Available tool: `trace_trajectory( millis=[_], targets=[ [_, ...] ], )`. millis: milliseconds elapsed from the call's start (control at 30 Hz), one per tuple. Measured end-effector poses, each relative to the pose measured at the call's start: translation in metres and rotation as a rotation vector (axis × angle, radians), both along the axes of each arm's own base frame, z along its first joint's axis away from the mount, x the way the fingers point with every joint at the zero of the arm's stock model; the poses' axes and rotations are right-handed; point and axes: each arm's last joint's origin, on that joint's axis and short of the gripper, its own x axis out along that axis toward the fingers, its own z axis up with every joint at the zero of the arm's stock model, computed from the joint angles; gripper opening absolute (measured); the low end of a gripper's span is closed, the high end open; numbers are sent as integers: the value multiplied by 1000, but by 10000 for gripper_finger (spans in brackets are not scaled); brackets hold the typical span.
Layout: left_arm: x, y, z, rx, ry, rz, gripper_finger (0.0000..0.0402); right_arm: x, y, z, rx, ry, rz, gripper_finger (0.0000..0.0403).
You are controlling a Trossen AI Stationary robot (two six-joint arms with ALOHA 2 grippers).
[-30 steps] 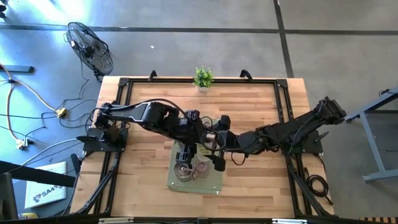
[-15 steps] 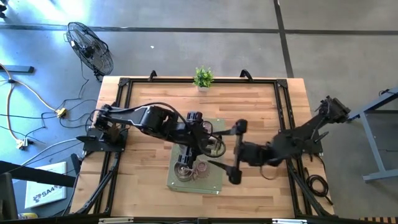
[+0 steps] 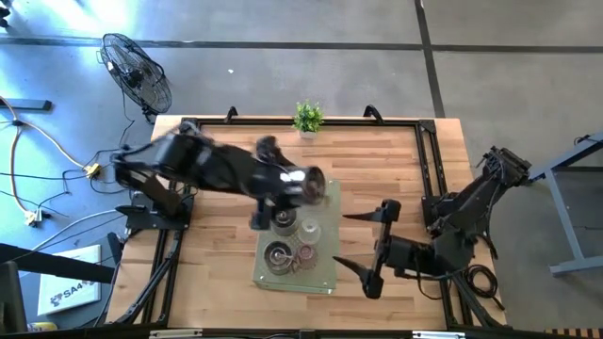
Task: Pick & Place candle stick holders
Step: Put the green scented candle on the shelf aligned with the purple candle holder
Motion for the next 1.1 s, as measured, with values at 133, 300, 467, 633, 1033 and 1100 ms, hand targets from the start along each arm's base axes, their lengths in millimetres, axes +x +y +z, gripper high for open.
trace_trajectory(
  millis=[133,300,467,633,1033,1100],
  targets=[
    [-31,11,21,4,-91,78,349,-6,6,-3,11,18,6,389],
    [-72,27,42,4,-199,250,349,-10,12,-7,34,45,22,389],
    [-102,38,51,-6,-236,360,349,-11,13,-11,54,65,28,389],
    [-115,44,50,39,-216,425,349,-11,13,-13,71,73,32,389],
    [-178,64,40,13,-145,622,349,-10,13,-18,98,97,33,389],
    [-191,68,41,-22,-176,632,349,-11,13,-18,93,103,33,390]
  ],
)
